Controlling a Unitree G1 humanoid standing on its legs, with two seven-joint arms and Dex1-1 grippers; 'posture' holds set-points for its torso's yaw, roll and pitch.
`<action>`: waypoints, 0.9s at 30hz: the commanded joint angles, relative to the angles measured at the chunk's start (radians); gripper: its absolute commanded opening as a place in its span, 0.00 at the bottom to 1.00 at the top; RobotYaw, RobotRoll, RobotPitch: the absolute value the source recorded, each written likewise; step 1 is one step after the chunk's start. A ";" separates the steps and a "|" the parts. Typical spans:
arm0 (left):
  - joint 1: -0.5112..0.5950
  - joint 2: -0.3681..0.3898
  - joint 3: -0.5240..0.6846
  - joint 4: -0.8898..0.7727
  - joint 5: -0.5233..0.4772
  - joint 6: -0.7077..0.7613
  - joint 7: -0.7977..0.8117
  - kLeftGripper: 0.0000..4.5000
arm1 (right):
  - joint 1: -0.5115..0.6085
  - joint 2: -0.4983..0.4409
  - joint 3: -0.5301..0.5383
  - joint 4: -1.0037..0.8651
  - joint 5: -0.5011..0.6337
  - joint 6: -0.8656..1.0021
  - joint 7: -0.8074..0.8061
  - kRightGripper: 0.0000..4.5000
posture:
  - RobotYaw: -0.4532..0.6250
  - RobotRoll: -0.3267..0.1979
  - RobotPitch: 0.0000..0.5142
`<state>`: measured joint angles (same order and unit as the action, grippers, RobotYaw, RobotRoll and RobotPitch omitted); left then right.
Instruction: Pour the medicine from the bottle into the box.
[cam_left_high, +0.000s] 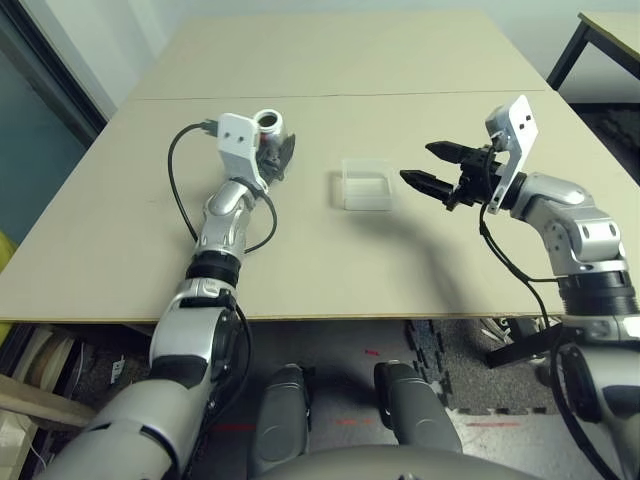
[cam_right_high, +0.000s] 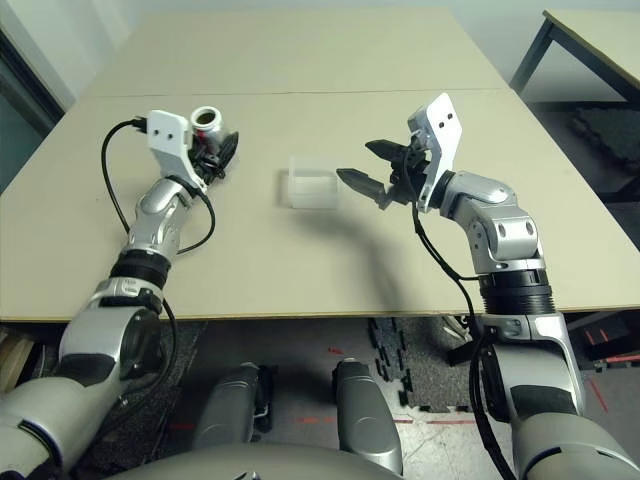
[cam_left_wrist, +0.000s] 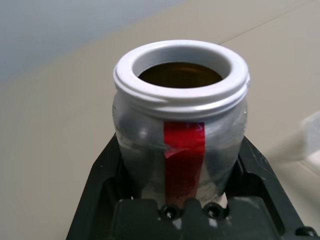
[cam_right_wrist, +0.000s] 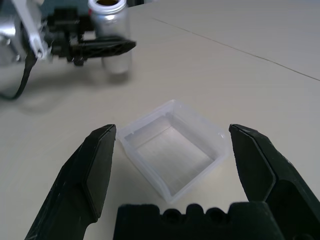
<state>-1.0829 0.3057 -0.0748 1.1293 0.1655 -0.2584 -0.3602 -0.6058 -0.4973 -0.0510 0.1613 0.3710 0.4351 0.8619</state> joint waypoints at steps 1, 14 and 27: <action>-0.166 -0.019 -0.217 0.105 0.245 -0.062 0.052 0.57 | -0.010 0.005 0.014 0.019 -0.010 -0.018 0.010 1.00 | 0.32 0.62 0.15; -0.427 -0.168 -0.907 0.280 0.918 -0.047 0.120 0.57 | 0.035 0.040 -0.004 -0.077 0.005 -0.006 -0.045 1.00 | 0.21 0.62 0.11; -0.398 -0.135 -0.653 0.273 0.703 -0.041 0.016 0.57 | 0.053 0.021 -0.009 -0.105 0.023 0.022 -0.054 1.00 | 0.25 0.62 0.12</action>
<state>-1.4978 0.1532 -0.7874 1.3927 0.9321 -0.3102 -0.3123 -0.5399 -0.4666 -0.0534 0.0578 0.3847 0.4494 0.8029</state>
